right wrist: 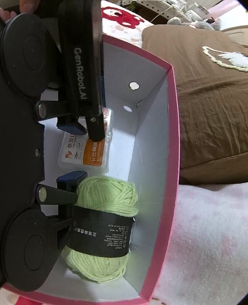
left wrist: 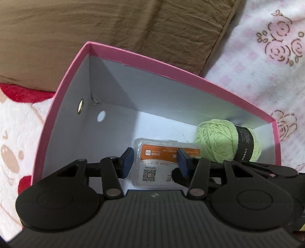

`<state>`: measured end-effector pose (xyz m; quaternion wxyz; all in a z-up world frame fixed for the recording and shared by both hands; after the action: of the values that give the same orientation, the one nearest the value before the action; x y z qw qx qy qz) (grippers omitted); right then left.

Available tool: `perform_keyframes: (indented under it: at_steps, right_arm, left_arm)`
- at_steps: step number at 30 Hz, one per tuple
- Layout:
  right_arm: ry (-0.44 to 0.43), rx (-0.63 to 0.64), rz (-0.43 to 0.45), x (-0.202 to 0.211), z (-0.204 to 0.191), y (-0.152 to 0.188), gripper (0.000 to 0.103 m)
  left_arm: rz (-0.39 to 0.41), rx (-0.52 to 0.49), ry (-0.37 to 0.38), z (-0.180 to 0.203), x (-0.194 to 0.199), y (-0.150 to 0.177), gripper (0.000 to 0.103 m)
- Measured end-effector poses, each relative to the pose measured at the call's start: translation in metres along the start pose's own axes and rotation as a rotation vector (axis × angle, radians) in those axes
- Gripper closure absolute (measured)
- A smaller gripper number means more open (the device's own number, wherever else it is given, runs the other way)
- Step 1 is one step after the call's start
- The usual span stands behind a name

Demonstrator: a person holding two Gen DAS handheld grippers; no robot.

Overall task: Organize objects
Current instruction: 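Lower the plastic box beside the yarn and open the left gripper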

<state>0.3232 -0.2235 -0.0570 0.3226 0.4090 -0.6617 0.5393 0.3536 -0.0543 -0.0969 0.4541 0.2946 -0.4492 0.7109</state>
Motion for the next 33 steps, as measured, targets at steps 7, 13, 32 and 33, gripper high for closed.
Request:
perform_keyframes:
  at_steps: [7, 13, 32, 33]
  right_arm:
    - [0.016, 0.005, 0.018, -0.002, 0.002, -0.001, 0.059]
    - [0.011, 0.035, 0.013, 0.000, 0.000, 0.001, 0.053]
    - [0.070, 0.337, -0.027, 0.002, -0.030, 0.029, 0.078]
    - [0.074, 0.333, -0.021, 0.002, -0.030, 0.029, 0.078]
  left_arm:
    - [0.010, 0.002, -0.009, -0.001, -0.005, 0.000, 0.056]
    - [0.031, -0.013, -0.046, -0.001, 0.000, -0.001, 0.061]
    - [-0.047, -0.092, -0.060, 0.012, -0.007, 0.013, 0.055]
    - [-0.047, -0.088, -0.060, 0.013, -0.008, 0.013, 0.055]
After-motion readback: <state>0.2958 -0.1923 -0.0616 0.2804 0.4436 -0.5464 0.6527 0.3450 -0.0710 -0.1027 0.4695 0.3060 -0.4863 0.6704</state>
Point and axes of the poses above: each gripper's, at about its wrist camera, not at the fingertips, and x roughly against the way its jaws point, z to its right, y to its underside, the point moved 1 cm from there along -x, roughly the way its jaws point, and after that the axes turned 7 degrees about x, right-handed, at the moved point
